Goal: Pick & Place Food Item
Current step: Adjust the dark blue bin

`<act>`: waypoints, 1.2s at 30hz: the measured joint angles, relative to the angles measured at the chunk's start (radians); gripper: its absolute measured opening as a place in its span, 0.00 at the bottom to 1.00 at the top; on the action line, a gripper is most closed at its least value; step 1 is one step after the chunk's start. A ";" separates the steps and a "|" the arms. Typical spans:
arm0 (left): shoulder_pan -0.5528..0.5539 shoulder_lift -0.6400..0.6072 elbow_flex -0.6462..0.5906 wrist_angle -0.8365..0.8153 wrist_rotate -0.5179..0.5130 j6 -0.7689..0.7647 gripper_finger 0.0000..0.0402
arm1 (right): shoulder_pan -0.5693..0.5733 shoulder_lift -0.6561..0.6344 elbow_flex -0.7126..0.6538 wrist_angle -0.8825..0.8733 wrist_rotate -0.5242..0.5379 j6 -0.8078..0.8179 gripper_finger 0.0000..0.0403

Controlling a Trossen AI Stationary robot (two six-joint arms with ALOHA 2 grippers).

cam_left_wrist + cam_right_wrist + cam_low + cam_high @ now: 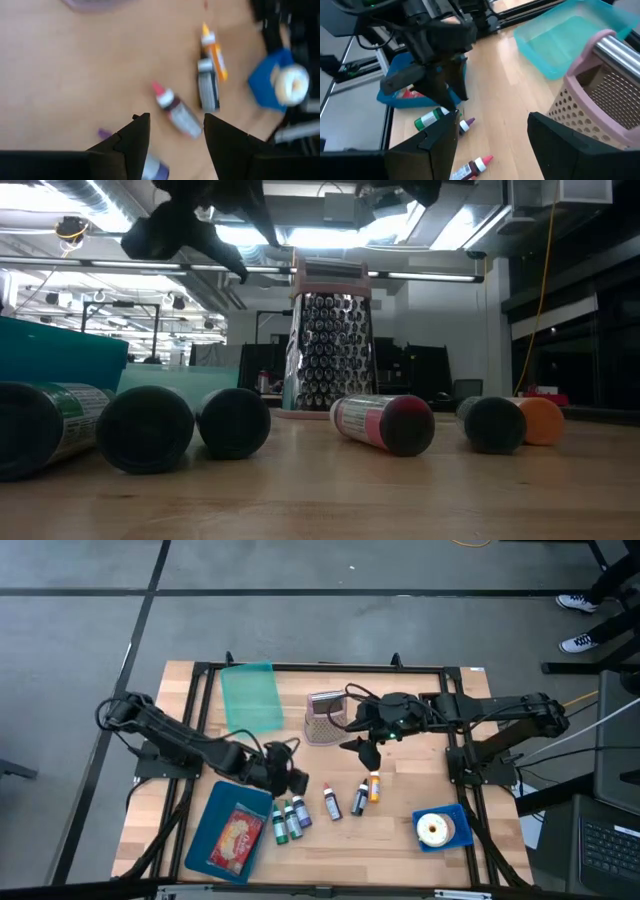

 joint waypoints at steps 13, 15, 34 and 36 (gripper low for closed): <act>-0.097 0.011 0.000 -0.004 0.308 0.211 0.06 | -0.001 0.000 0.000 0.000 -0.023 -0.053 0.57; -0.102 0.011 0.000 -0.012 0.327 0.248 0.02 | -0.007 0.000 0.000 0.004 -0.023 -0.053 0.57; -0.093 0.191 0.000 -0.126 0.570 0.629 0.01 | -0.038 0.000 0.000 0.034 -0.005 0.024 0.57; -0.093 0.201 0.000 -0.152 0.578 0.636 0.00 | -0.038 0.000 0.000 0.034 -0.004 0.025 0.57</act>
